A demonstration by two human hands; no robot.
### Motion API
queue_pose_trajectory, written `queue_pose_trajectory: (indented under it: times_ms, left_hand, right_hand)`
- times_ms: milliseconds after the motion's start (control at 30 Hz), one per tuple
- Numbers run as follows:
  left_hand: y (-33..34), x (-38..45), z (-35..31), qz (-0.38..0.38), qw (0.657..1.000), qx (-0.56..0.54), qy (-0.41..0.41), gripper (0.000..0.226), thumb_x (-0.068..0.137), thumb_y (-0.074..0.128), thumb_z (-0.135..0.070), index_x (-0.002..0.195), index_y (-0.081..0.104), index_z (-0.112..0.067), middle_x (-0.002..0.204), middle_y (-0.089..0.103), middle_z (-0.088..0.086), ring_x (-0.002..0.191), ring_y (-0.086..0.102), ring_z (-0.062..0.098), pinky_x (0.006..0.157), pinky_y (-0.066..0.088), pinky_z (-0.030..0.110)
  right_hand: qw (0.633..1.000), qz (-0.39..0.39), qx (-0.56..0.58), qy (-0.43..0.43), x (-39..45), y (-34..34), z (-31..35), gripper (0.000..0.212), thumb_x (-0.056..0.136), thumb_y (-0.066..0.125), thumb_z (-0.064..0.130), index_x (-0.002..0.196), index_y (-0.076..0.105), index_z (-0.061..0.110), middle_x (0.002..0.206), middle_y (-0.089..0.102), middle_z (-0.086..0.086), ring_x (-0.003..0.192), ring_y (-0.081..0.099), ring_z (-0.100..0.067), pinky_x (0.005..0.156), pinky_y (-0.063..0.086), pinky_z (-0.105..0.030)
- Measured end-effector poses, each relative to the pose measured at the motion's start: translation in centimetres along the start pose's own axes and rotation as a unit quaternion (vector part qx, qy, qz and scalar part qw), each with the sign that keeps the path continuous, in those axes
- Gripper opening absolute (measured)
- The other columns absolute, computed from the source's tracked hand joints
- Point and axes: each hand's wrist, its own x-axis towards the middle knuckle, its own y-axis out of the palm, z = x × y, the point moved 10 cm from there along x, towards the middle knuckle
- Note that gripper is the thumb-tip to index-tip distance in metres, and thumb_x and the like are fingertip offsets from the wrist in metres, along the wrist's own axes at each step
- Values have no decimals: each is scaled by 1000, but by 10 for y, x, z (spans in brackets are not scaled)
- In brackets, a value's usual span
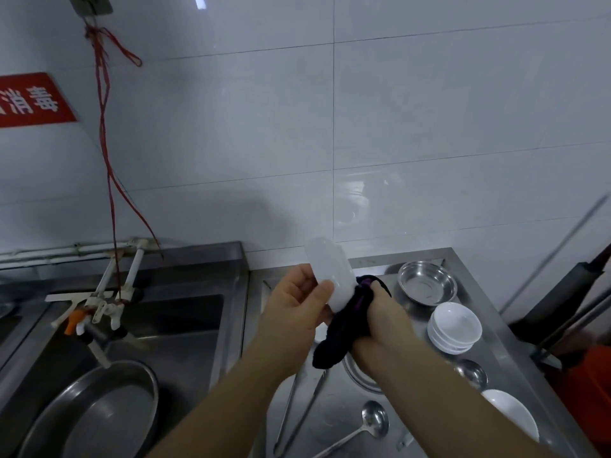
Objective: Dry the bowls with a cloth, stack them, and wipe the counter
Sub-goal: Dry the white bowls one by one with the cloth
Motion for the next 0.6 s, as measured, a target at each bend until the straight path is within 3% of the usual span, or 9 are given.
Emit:
queue_pose_trajectory:
  times_ms: [100, 267, 367, 600]
  left_hand:
    - [0, 0, 3, -24, 998, 60, 25, 24, 106, 60, -8, 121, 70, -23, 113, 80, -2, 107, 77, 18, 85, 62, 26]
    - [2, 0, 11, -7, 999, 36, 1, 26, 107, 57, -6, 129, 68, -13, 117, 80, 4, 111, 76, 22, 90, 62, 30]
    - [3, -6, 13, 30, 998, 48, -9, 25, 108, 55, -5, 126, 69, -15, 117, 79, 4, 111, 76, 22, 91, 62, 30]
    - [1, -16, 19, 76, 986, 146, -4, 27, 106, 59, -8, 127, 69, -24, 118, 78, -7, 112, 74, 14, 98, 60, 32]
  right_hand:
    - [998, -6, -26, -64, -6, 2, 9, 30, 106, 59, 35, 123, 65, 11, 110, 77, -18, 96, 76, -37, 76, 63, -48]
    - [975, 38, -125, -181, -21, 16, 25, 13, 104, 62, 30, 113, 71, 27, 107, 78, -10, 102, 76, -35, 86, 63, -54]
    - [962, 59, -163, -211, -24, 22, 40, 20, 103, 60, 25, 104, 78, 32, 106, 80, -6, 102, 77, -30, 90, 63, -52]
    - [967, 33, -177, -181, -6, 13, 44, 23, 102, 60, 26, 90, 80, 27, 88, 79, -10, 71, 74, -27, 59, 60, -40]
